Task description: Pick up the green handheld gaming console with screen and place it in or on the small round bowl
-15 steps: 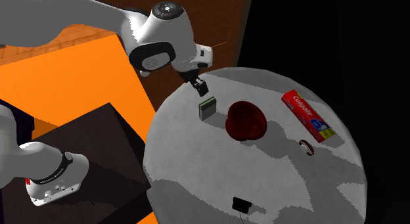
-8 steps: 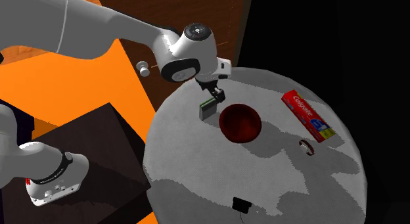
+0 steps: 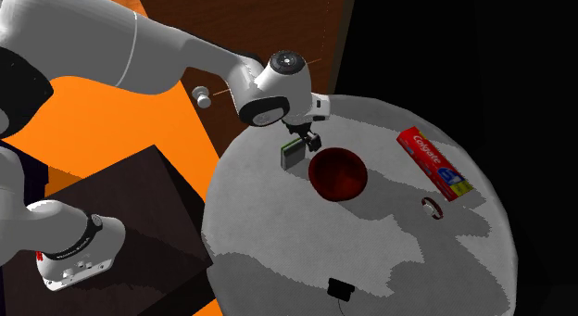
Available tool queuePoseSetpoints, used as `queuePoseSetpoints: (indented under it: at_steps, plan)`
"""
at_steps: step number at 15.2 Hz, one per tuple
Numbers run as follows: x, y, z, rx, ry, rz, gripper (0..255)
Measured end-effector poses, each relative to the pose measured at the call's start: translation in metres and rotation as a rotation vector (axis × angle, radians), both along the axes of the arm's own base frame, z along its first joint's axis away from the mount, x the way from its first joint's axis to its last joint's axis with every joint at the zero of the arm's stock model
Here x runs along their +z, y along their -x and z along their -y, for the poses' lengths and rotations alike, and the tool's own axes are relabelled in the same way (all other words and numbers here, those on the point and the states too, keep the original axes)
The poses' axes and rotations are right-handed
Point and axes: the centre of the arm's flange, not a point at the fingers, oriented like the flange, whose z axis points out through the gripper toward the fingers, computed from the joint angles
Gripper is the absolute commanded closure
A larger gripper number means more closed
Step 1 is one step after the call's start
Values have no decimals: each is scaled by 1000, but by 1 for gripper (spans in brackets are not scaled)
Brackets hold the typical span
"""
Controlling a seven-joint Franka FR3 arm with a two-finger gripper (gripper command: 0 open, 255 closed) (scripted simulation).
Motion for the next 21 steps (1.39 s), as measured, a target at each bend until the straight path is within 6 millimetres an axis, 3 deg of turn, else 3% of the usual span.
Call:
queuePoseSetpoints:
  at_steps: [7,8,18,21]
  plan:
    - [-4,-1,0,0,0,0,0]
    - [-4,-1,0,0,0,0,255]
    - [-3,-1,0,1,0,2,255]
    - [6,-1,0,0,0,0,255]
